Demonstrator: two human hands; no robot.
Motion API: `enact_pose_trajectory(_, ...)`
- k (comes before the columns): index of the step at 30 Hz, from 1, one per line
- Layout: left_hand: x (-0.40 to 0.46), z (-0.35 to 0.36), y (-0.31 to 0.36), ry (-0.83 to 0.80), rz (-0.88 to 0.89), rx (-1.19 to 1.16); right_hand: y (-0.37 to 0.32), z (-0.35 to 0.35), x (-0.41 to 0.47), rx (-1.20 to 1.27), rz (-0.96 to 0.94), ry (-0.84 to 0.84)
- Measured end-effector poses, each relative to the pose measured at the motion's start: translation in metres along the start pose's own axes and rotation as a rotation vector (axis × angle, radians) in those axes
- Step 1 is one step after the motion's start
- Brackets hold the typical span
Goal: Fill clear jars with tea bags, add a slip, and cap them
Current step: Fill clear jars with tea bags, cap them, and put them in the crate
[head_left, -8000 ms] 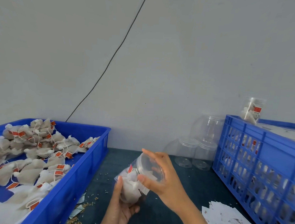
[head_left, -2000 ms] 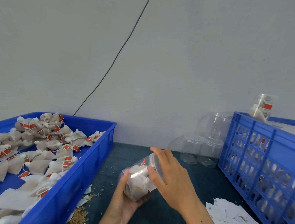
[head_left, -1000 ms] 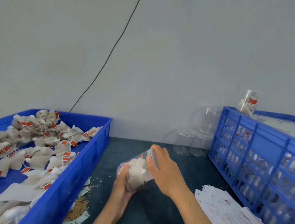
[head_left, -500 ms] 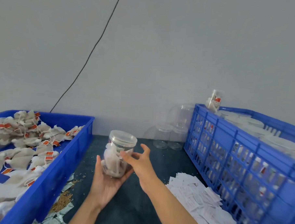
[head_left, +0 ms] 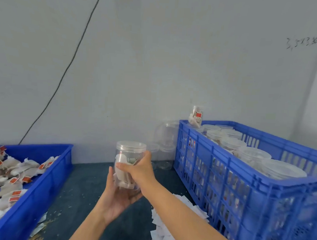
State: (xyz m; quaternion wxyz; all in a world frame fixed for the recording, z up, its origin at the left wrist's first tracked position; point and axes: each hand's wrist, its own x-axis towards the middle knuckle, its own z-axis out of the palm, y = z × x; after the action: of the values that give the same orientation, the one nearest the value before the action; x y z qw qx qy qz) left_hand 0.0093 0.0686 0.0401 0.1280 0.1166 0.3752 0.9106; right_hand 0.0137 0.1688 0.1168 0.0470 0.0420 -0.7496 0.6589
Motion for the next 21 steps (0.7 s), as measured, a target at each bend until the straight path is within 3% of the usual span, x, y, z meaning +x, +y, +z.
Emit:
enact_pose_trajectory(6,0.026,0.033,0.018,-0.007,0.097,0.544,-0.038,-0.052,0.022,0.041,0.012,-0.009)
enact_pose_trajectory(11,0.055,0.079,0.041,-0.009,0.290,0.685,-0.068,-0.097,0.035,0.140,0.014,0.012)
enact_pose_trajectory(21,0.110,0.163,0.049,-0.148,0.299,0.814,-0.103,-0.189,0.056,0.134,-0.095,0.033)
